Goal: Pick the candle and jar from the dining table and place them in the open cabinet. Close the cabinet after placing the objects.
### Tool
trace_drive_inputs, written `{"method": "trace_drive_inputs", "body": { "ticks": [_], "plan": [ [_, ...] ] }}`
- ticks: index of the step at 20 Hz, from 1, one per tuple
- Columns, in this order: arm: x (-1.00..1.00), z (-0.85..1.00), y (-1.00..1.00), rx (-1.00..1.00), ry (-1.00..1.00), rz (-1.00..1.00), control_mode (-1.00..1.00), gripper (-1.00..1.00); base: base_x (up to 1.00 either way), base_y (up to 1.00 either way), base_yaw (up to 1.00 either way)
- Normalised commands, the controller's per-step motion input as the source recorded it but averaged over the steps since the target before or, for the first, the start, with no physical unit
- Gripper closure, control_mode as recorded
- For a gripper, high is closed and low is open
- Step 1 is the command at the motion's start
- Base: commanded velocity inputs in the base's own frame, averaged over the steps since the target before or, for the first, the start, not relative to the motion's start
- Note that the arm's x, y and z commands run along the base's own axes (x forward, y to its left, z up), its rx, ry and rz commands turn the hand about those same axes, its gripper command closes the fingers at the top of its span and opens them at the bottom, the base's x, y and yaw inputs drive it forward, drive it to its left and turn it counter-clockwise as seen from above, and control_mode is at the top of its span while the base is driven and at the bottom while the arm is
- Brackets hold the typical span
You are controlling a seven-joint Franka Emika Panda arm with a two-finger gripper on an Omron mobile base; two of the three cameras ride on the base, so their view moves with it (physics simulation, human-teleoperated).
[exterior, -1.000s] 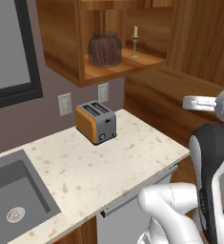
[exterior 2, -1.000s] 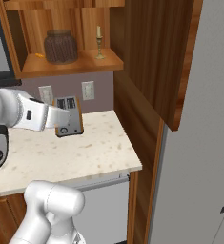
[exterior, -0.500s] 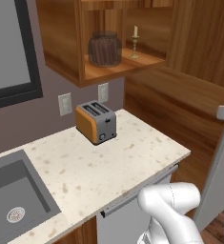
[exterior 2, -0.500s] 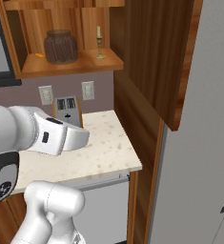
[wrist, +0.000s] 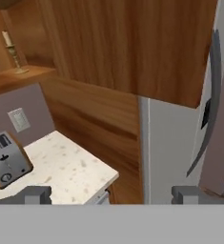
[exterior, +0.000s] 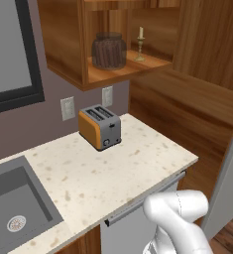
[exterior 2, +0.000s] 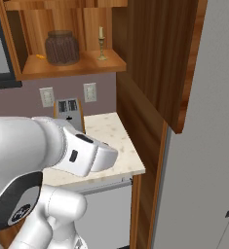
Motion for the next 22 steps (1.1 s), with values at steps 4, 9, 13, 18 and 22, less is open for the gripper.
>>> {"method": "trace_drive_inputs", "body": {
  "ticks": [4,9,13,18,22],
  "plan": [
    [-0.44,-0.25,-0.17,0.03,0.01,-0.09,-1.0,-1.0,0.0,0.0,0.0],
    [-0.37,-0.15,-0.31,0.09,-0.01,-0.07,-1.0,-1.0,0.0,0.0,0.0],
    [-0.21,-0.05,-0.58,0.14,0.0,-0.03,-1.0,-1.0,0.0,0.0,0.0],
    [0.0,0.0,-0.63,0.1,0.0,0.0,-1.0,-1.0,0.0,0.0,0.0],
    [0.0,-0.05,-0.57,0.09,-0.02,0.0,-1.0,-1.0,0.0,0.0,0.0]
  ]
}}
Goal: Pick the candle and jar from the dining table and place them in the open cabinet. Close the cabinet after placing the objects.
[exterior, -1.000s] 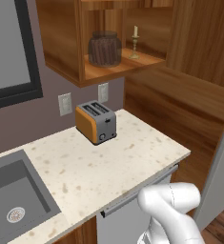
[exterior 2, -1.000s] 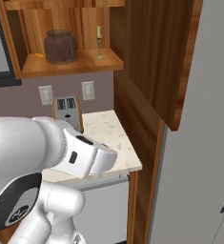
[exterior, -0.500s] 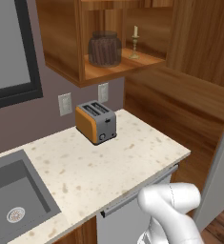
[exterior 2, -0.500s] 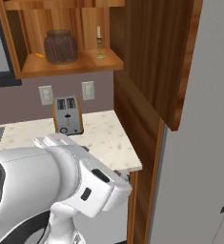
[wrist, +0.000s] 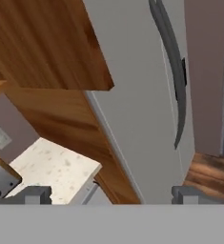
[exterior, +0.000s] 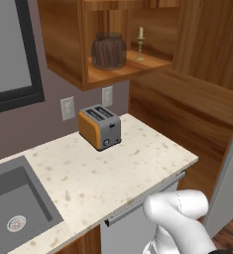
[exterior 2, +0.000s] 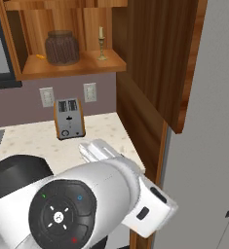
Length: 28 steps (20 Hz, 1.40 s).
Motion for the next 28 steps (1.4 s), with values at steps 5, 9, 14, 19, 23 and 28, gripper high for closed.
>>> {"method": "trace_drive_inputs", "body": {
  "ticks": [5,9,14,19,23,28],
  "plan": [
    [0.0,-0.1,-0.52,0.09,-0.08,0.0,-1.0,-1.0,0.0,0.0,0.0],
    [0.0,-0.18,-0.37,0.08,-0.11,0.0,-1.0,-1.0,0.0,0.0,0.0],
    [0.05,-0.13,-0.13,0.04,-0.12,0.01,-1.0,-1.0,0.0,0.0,0.0],
    [0.29,0.0,-0.17,0.09,-0.04,0.01,-1.0,-1.0,0.0,0.0,0.0],
    [0.37,0.0,-0.19,0.1,-0.02,0.04,-1.0,-1.0,0.0,0.0,0.0],
    [0.3,0.0,-0.19,0.09,-0.03,0.04,-1.0,-1.0,0.0,0.0,0.0]
  ]
}}
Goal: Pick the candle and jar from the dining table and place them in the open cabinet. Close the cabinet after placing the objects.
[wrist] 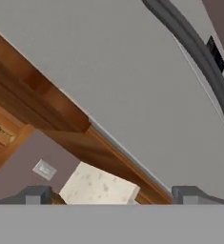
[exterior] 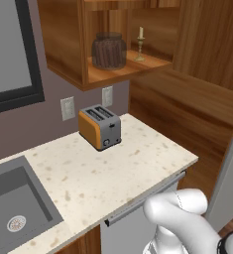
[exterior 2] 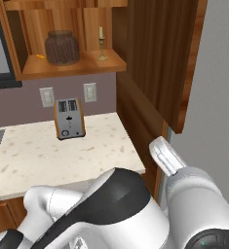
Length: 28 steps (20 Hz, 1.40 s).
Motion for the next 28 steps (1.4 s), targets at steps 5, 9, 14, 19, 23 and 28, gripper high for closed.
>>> {"method": "trace_drive_inputs", "body": {
  "ticks": [5,9,14,19,23,28],
  "plan": [
    [0.33,0.0,-0.1,0.1,-0.08,0.08,-1.0,-1.0,0.0,0.0,0.0],
    [0.45,0.0,-0.04,0.12,-0.08,0.1,-1.0,-1.0,0.0,0.0,0.0],
    [0.6,0.02,-0.02,0.1,-0.03,0.1,-1.0,-1.0,0.0,0.0,0.0],
    [0.52,0.01,-0.08,0.09,-0.01,0.11,-1.0,-1.0,0.0,0.0,0.0],
    [0.39,0.0,-0.2,0.1,0.0,0.09,-1.0,-1.0,0.0,0.0,0.0],
    [0.24,0.0,-0.23,0.09,0.0,0.06,-1.0,-1.0,0.0,0.0,0.0]
  ]
}}
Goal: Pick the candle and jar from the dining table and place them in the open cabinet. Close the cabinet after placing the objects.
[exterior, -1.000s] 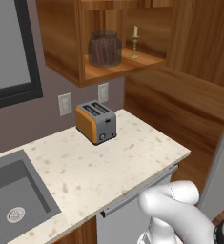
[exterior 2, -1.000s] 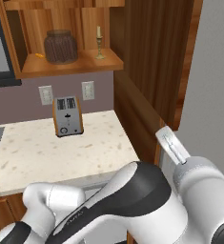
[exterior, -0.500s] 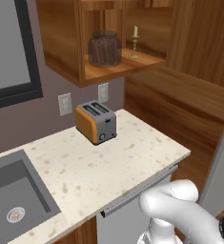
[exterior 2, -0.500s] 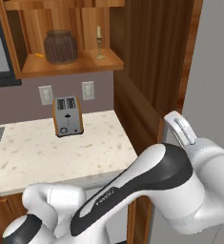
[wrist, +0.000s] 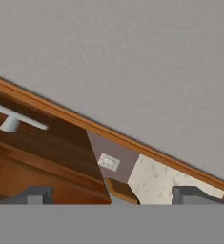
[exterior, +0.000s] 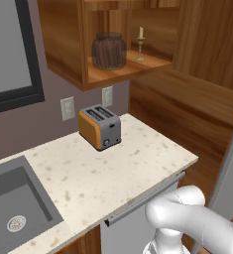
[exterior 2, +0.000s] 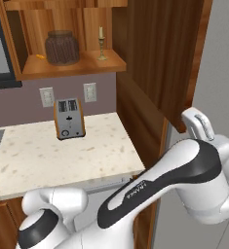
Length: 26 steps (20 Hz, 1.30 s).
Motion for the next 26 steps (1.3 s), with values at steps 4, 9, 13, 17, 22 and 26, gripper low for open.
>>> {"method": "trace_drive_inputs", "body": {
  "ticks": [4,9,13,17,22,26],
  "plan": [
    [0.15,0.0,-0.23,0.08,-0.01,0.05,-1.0,-1.0,0.0,0.0,0.0],
    [0.02,0.0,-0.22,0.07,-0.07,0.06,-1.0,-1.0,0.0,0.0,0.0],
    [0.16,0.05,-0.14,0.07,-0.04,0.07,-1.0,-1.0,0.0,0.0,0.0],
    [0.59,0.14,-0.01,0.08,0.01,0.08,-1.0,-1.0,0.0,0.0,0.0],
    [0.77,0.14,0.0,0.05,0.05,0.1,-1.0,-1.0,0.0,0.0,0.0],
    [0.46,0.16,0.01,0.01,0.03,0.1,-1.0,-1.0,0.0,0.0,0.0]
  ]
}}
